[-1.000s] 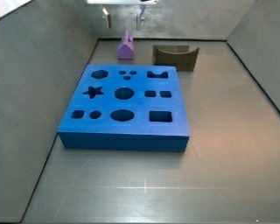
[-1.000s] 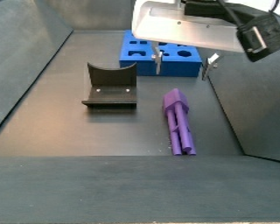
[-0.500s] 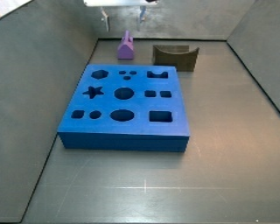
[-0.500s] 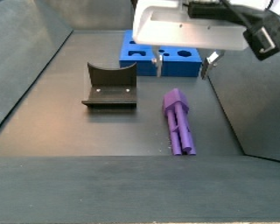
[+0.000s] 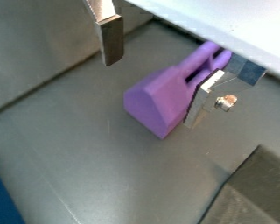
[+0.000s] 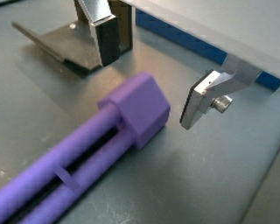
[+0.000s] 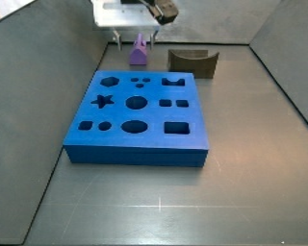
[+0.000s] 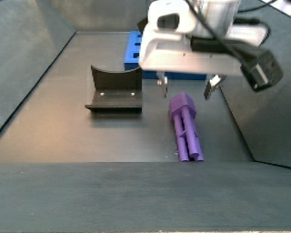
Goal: Pick up the 3 prong object. Move up. Rotate the 3 prong object. Place the 3 prong object on the fixture. Regrasp the 3 prong object. Move to above the board. Insert the 3 prong object.
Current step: Rotate the 3 prong object.
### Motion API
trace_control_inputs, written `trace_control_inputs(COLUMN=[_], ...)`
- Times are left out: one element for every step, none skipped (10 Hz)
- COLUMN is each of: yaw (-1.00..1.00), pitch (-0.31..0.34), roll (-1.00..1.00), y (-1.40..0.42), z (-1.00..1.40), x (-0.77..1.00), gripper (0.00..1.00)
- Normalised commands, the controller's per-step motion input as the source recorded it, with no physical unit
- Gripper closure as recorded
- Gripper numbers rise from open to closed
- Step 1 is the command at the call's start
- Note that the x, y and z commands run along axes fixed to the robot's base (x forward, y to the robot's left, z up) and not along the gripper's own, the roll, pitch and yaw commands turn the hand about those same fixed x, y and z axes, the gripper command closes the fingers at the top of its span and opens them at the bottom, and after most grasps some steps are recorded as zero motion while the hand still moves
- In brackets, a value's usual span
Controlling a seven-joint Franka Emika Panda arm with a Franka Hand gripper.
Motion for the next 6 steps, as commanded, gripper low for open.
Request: trace_control_inputs(yaw=[-0.02, -0.02, -0.02, -0.02, -0.02, 0.0], pitch=[-0.014, -0.01, -0.009, -0.012, -0.014, 0.0], roll=[0.07, 0.07, 0.09, 0.09, 0.1, 0.0], y=[0.02, 0.02, 0.02, 0.02, 0.02, 0.0], z=[-0.8, -0.68, -0.52, -0.44, -0.29, 0.0], x=[0.04, 0.04, 0.04, 0.04, 0.03, 0.0], gripper=[0.0, 0.0, 0.0, 0.0, 0.0, 1.0])
